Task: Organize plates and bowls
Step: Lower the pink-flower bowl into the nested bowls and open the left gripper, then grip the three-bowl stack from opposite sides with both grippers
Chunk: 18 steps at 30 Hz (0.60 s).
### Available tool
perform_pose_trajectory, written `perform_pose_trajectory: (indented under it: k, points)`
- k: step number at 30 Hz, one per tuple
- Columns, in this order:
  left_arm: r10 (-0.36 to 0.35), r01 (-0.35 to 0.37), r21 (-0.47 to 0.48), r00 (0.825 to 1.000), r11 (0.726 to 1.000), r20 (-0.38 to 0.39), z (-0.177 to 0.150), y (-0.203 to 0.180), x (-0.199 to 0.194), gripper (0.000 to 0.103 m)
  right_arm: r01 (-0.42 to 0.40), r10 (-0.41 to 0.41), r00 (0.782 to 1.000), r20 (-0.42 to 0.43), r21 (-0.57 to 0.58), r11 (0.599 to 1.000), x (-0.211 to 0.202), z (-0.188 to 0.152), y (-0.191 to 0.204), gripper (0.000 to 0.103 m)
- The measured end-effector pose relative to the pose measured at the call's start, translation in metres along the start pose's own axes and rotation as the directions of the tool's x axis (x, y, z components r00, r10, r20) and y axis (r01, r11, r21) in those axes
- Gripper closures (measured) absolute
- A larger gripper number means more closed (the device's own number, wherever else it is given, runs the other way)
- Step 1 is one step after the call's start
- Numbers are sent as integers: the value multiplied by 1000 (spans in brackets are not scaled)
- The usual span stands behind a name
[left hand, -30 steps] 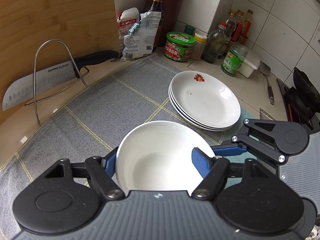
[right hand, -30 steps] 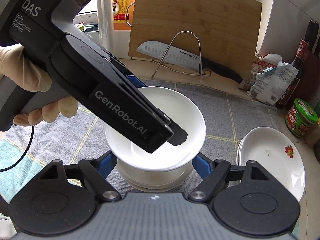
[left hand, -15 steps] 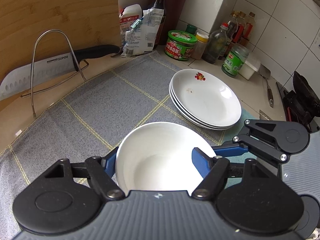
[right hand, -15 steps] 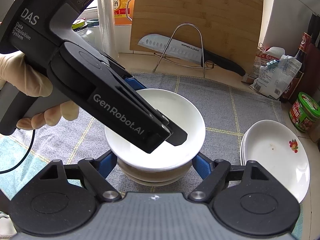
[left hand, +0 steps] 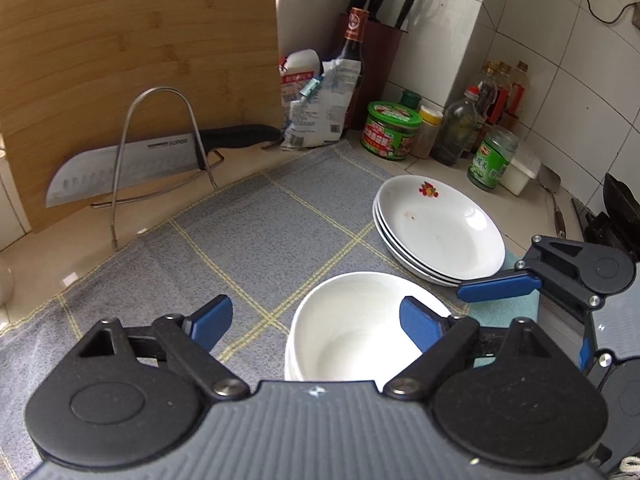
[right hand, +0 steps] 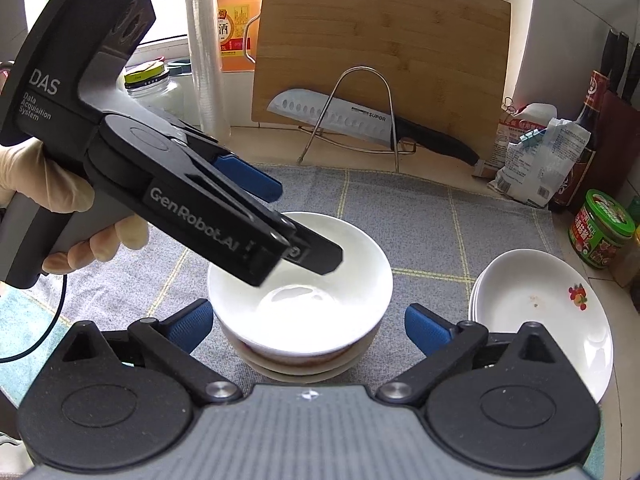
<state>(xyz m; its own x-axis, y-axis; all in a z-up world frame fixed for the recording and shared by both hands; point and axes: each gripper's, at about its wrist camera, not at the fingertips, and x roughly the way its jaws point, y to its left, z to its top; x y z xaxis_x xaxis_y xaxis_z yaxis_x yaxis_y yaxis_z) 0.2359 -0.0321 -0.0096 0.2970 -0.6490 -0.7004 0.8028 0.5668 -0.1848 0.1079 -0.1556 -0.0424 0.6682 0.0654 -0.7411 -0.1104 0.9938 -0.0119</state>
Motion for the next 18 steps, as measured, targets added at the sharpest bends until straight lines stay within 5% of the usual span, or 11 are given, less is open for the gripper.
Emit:
perform_pose_trajectory:
  k: [7,14,18]
  points:
    - [17,-17,-8,999,1000,49,-27,20,-35,2,-17,17,1000,-1,-72,997,-10,-18,2,0]
    - [29,-35,-78,997,996,-73,-69,31,-23,2,5,-17,994,-106,-113,994,13,-42,-10,0]
    - [109,-109,7,989,994,-99,-81,5,-9,2,-58,34,989,-141,-167,984,38,-46,-24,0]
